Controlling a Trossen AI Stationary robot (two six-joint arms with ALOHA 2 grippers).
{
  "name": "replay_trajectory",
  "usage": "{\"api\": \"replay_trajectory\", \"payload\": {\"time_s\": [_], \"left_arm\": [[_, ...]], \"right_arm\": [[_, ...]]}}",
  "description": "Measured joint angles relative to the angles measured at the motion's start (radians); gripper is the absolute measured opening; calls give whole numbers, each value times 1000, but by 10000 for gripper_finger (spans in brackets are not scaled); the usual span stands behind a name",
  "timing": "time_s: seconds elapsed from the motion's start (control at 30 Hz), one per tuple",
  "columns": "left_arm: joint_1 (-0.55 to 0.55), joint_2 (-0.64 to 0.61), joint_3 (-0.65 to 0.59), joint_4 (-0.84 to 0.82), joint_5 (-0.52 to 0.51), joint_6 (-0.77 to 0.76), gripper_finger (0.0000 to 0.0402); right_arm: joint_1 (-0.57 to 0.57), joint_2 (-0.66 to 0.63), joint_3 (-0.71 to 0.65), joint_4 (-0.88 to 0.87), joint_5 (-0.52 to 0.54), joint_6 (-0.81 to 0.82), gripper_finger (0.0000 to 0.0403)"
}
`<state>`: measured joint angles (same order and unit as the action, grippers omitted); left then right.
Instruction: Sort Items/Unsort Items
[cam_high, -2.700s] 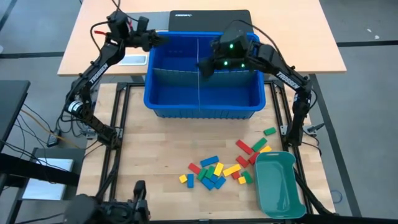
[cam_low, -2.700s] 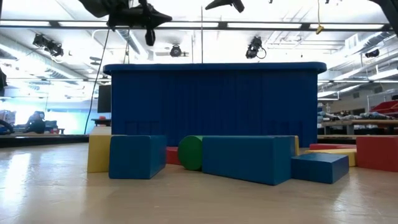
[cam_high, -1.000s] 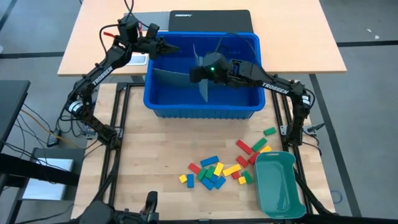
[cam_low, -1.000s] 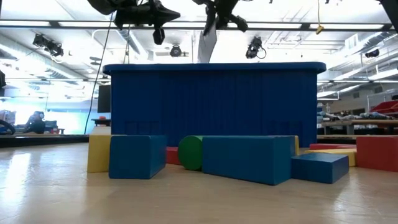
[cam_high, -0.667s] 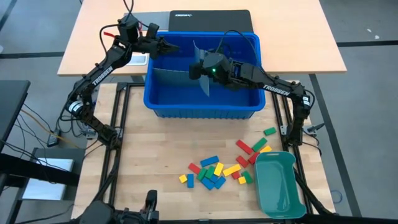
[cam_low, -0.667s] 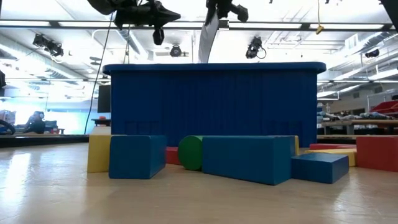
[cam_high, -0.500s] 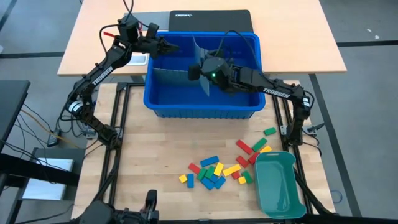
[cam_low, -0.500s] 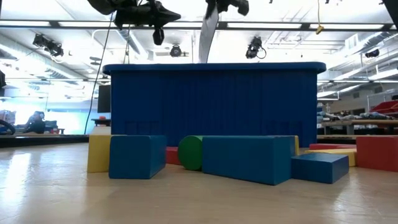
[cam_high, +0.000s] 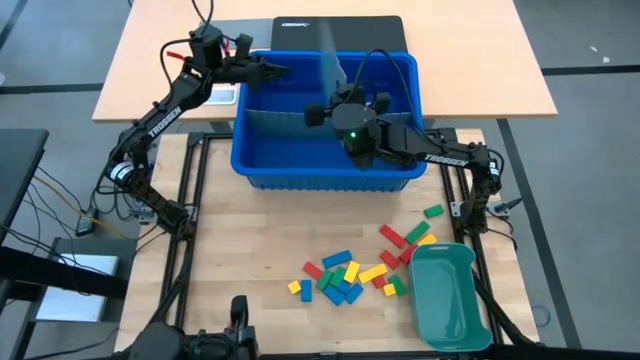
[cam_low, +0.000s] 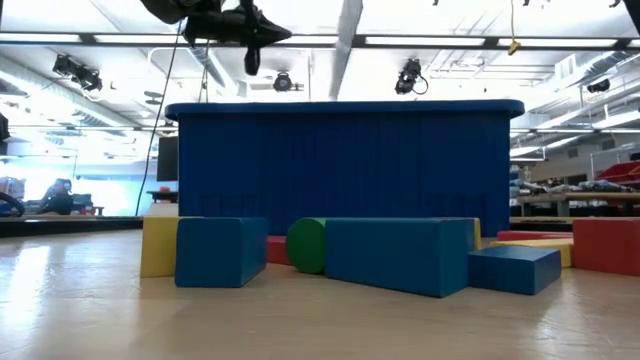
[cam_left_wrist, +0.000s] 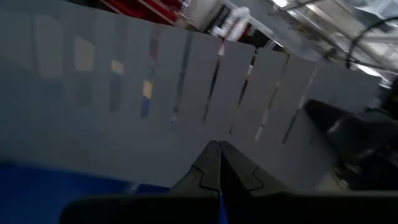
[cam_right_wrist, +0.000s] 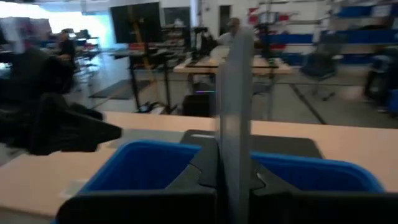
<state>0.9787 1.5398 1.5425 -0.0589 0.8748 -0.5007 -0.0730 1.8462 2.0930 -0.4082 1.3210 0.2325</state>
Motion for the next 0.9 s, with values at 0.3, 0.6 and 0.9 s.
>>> {"api": "replay_trajectory", "payload": {"time_s": [0.3, 0.6, 0.9], "left_arm": [[0, 0, -9, -32, -67, 3, 5], [0, 0, -9, -28, -92, 3, 5], [-4, 1, -9, -30, -100, 20, 5]], "right_arm": [[-22, 0, -8, -7, 62, 0, 0], [-34, 0, -9, -11, 80, 9, 0], [-80, 0, -10, -11, 49, 5, 0]]}}
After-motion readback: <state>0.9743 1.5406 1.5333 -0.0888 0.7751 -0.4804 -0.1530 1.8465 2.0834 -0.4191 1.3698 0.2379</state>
